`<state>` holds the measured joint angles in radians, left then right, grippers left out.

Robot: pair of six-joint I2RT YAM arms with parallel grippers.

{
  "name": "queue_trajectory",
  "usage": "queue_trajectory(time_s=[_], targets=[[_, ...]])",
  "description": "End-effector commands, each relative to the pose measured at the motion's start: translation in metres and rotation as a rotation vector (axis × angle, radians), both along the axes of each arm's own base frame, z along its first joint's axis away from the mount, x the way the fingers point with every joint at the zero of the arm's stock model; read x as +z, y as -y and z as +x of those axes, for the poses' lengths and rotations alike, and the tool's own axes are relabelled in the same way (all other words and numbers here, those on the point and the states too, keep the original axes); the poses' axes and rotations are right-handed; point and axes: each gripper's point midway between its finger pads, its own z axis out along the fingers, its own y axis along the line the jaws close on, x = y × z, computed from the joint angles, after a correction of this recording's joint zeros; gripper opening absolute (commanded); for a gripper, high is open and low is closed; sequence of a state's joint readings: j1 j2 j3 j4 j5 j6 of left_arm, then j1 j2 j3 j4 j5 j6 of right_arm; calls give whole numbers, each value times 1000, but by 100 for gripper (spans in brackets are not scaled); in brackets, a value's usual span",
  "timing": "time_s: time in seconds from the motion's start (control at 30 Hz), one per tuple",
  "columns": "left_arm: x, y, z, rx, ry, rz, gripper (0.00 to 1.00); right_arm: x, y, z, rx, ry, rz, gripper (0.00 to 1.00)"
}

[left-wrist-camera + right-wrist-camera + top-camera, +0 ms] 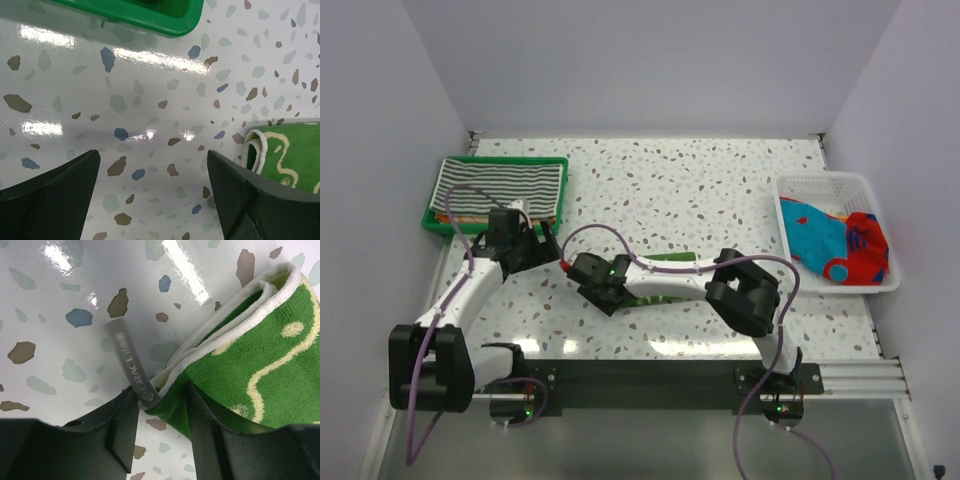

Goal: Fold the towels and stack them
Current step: Neatly place the folded towel into the bin

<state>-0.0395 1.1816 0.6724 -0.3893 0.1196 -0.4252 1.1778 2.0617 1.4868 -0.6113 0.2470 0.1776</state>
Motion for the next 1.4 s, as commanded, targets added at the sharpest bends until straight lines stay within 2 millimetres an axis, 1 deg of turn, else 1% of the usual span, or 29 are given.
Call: queue_trajectory(time_s=[0.0,0.03,0.07,0.13,0.17,0.2,0.23,0.27,0.3,0.37,0.4,0.47,0.5,0.53,0.57,0.63,0.67,0.7,0.77,0.8,0.83,0.87,0.9,0.93,1.03,1.27,1.3,1.33,1.37], targets=[[-1,2,4,-31,18,-9,94,-32,14,-2,2,3,-74,45],[-1,4,4,-39,16,-19,94,-32,16,-1,-2,10,-76,40],[-2,5,3,-40,10,-23,95,-30,14,1,-2,17,-57,33],[-2,10,3,-48,5,-47,96,-28,17,2,-8,14,-47,24],[-2,12,2,-52,1,-56,96,-25,16,2,-8,10,-33,16],[-2,14,2,-53,0,-71,96,-16,14,4,-10,20,2,12],[-4,17,1,-60,-5,-87,96,1,6,9,-14,42,69,2],[-3,18,1,-63,-5,-94,96,-4,11,8,-15,32,57,0],[-5,20,0,-66,-10,-102,96,8,9,11,-21,50,106,0],[-5,24,-2,-75,-16,-124,97,21,8,16,-32,60,163,0],[-4,26,-2,-74,-15,-139,98,33,6,17,-30,66,218,0],[-4,37,-4,-94,-19,-190,99,44,0,21,-28,74,286,0],[-2,43,-5,-93,-19,-222,99,50,1,19,-24,70,314,0],[0,51,-4,-109,-12,-256,100,54,1,21,-29,72,337,0],[-2,60,-7,-128,-25,-275,100,58,-2,22,-29,76,370,0],[-1,75,-6,-140,-27,-325,100,60,1,22,-32,65,391,0],[-5,87,-11,-166,-48,-339,100,58,3,22,-37,63,396,0],[-2,97,-8,-170,-37,-374,100,57,4,22,-38,61,402,0],[-7,115,-14,-182,-74,-415,100,58,5,22,-40,63,422,0],[-4,121,-10,-192,-52,-437,100,57,7,23,-47,60,427,0],[-8,125,-12,-186,-65,-448,100,58,6,22,-44,50,439,0],[-8,129,-12,-171,-72,-471,100,56,7,21,-44,49,440,0],[-4,133,-6,-173,-38,-491,100,56,8,21,-46,49,440,0],[-6,135,-8,-170,-43,-503,100,55,7,20,-42,45,442,0],[-1,144,-4,-154,-23,-554,100,54,7,20,-43,42,448,0],[-21,157,-14,-145,-88,-571,100,54,7,22,-51,47,446,0],[-25,154,-14,-128,-97,-555,100,50,10,25,-69,54,418,0],[-24,151,-14,-119,-88,-543,100,46,15,26,-79,57,388,0],[-24,149,-13,-112,-81,-529,100,49,14,30,-88,67,383,0]])
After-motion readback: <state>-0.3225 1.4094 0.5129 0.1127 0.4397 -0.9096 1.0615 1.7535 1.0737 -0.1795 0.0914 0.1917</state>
